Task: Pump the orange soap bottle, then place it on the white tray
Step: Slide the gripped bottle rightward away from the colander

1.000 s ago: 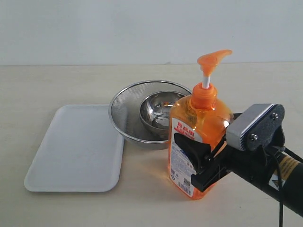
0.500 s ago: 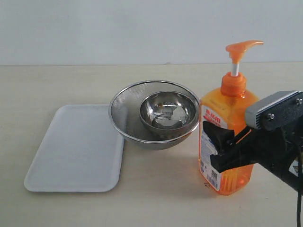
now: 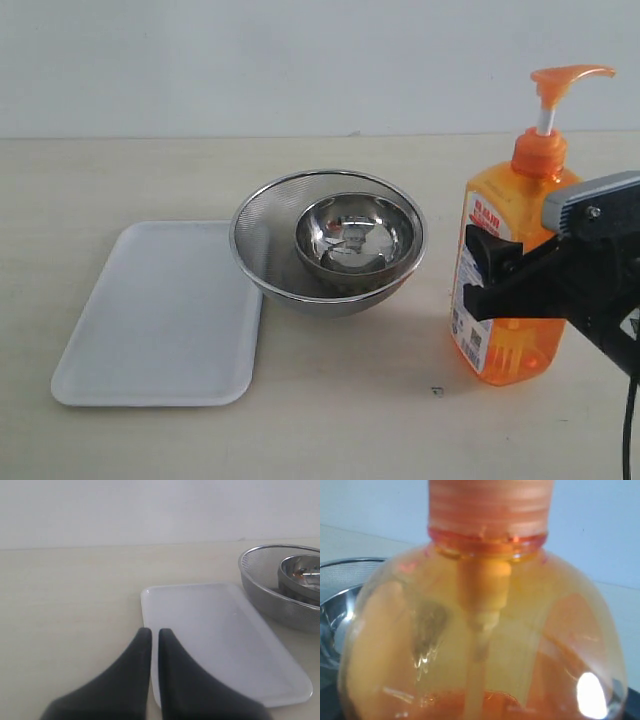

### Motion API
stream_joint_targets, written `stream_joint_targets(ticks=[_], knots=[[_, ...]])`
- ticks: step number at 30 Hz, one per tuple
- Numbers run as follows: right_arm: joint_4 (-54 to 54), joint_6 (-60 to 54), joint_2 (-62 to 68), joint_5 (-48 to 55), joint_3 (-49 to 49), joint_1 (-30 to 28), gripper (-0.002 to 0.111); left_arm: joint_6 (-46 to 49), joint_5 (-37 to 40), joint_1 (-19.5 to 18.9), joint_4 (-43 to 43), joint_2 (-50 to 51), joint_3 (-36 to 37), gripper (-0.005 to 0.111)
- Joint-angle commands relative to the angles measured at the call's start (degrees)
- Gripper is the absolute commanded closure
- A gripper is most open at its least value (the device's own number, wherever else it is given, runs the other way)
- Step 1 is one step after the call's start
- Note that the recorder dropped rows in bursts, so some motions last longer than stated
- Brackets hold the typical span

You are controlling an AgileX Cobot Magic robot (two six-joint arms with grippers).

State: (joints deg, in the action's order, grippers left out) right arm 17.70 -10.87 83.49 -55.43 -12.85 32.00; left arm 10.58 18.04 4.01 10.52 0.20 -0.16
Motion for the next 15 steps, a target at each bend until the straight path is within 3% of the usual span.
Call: stream_joint_targets(ticks=[1, 7, 15], knots=[[0.7, -0.2, 0.8, -7.1, -3.3, 0.0, 0.109, 0.2, 0.0, -0.1, 0.0, -0.2, 0.2, 0.102], [2.5, -0.7, 7.3, -14.5, -5.0, 0.0, 0.109, 0.2, 0.0, -0.1, 0.0, -0.2, 0.2, 0.102], [5.1, -1.1, 13.8, -14.5, -11.2, 0.0, 0.109, 0.2, 0.0, -0.1, 0.0, -0.2, 0.2, 0.102]])
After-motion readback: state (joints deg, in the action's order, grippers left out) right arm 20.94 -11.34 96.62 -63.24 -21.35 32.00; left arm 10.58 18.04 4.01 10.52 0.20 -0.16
